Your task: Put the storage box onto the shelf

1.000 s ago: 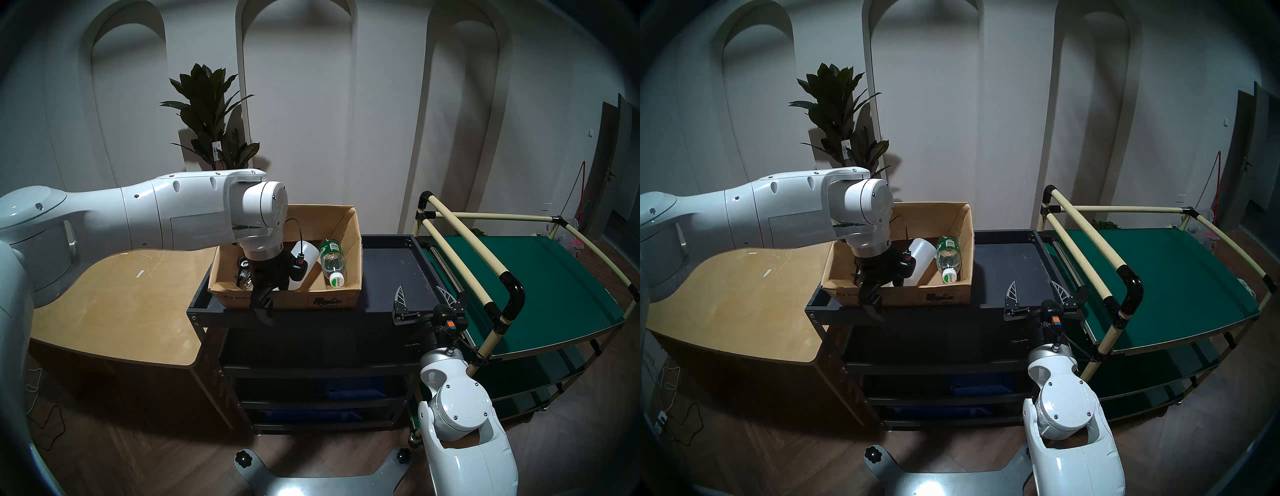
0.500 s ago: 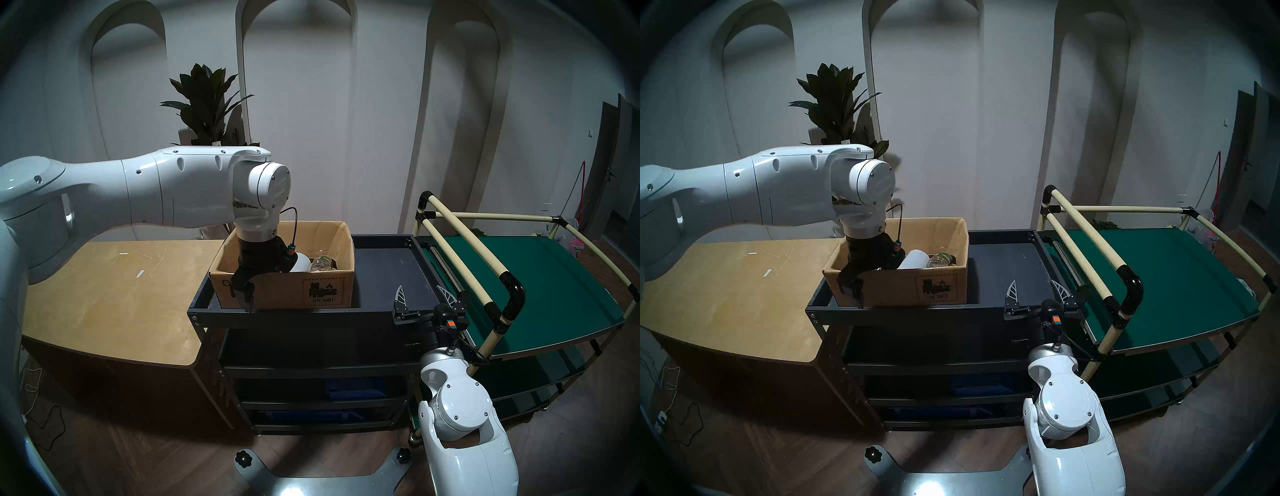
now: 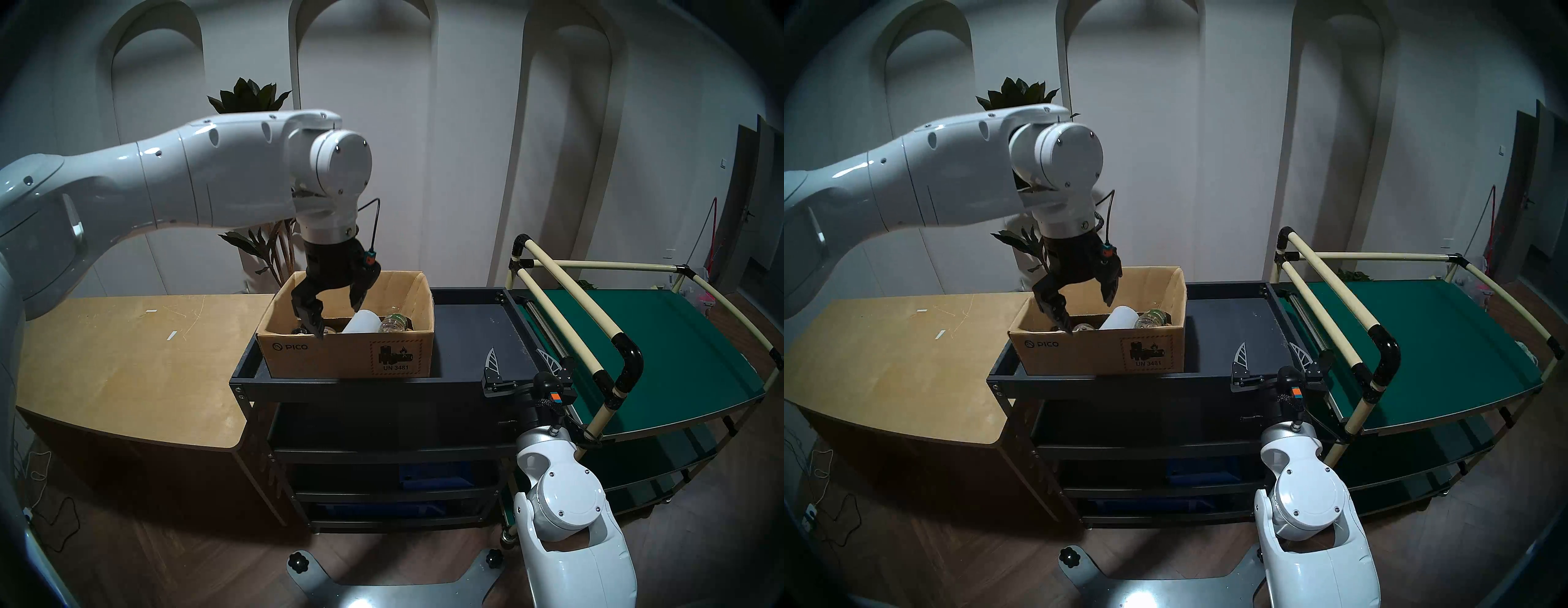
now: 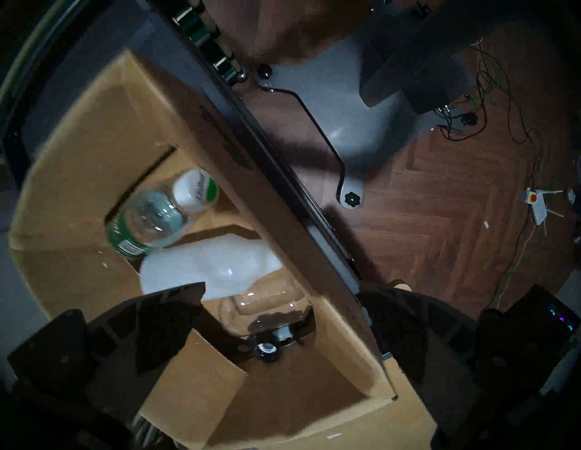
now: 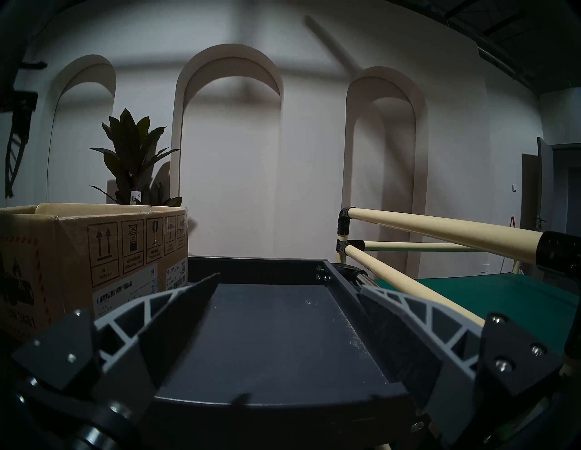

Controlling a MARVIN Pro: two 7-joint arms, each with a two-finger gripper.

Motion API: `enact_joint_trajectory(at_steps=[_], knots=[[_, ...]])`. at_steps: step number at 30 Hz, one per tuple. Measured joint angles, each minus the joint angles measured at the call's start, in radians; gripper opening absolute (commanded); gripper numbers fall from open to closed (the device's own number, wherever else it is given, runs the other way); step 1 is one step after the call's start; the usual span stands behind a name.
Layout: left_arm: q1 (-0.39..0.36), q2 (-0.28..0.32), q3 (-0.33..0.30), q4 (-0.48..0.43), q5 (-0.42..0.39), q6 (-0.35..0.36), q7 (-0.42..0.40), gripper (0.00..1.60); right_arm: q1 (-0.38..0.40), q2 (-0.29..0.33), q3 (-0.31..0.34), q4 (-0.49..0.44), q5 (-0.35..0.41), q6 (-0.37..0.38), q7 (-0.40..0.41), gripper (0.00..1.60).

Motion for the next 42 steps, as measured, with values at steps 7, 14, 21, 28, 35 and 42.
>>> enact_joint_trajectory(at_steps=[7, 14, 21, 28, 35, 42], knots=[[-0.03, 0.079, -0.024, -0.031, -0.078, 0.058, 0.003, 1.6, -0.006, 0.0, 0.0, -0.002, 0.004, 0.0, 0.0, 1.6], [-0.036, 0.164, -0.061, -0.036, -0.142, 0.128, 0.062, 1.6, -0.005, 0.0, 0.0, 0.001, 0.006, 0.0, 0.0, 1.6], [-0.045, 0.246, -0.104, -0.048, -0.176, 0.182, 0.138, 1.6, -0.004, 0.0, 0.0, 0.005, 0.009, 0.0, 0.0, 1.6], [-0.048, 0.329, -0.129, -0.065, -0.196, 0.233, 0.213, 1.6, -0.003, 0.0, 0.0, 0.011, 0.011, 0.0, 0.001, 1.6], [-0.04, 0.416, -0.136, -0.087, -0.212, 0.282, 0.288, 1.6, -0.002, 0.0, 0.0, 0.018, 0.013, 0.0, 0.001, 1.6], [-0.024, 0.488, -0.136, -0.108, -0.229, 0.322, 0.356, 1.6, 0.0, 0.0, 0.0, 0.023, 0.015, 0.0, 0.001, 1.6]])
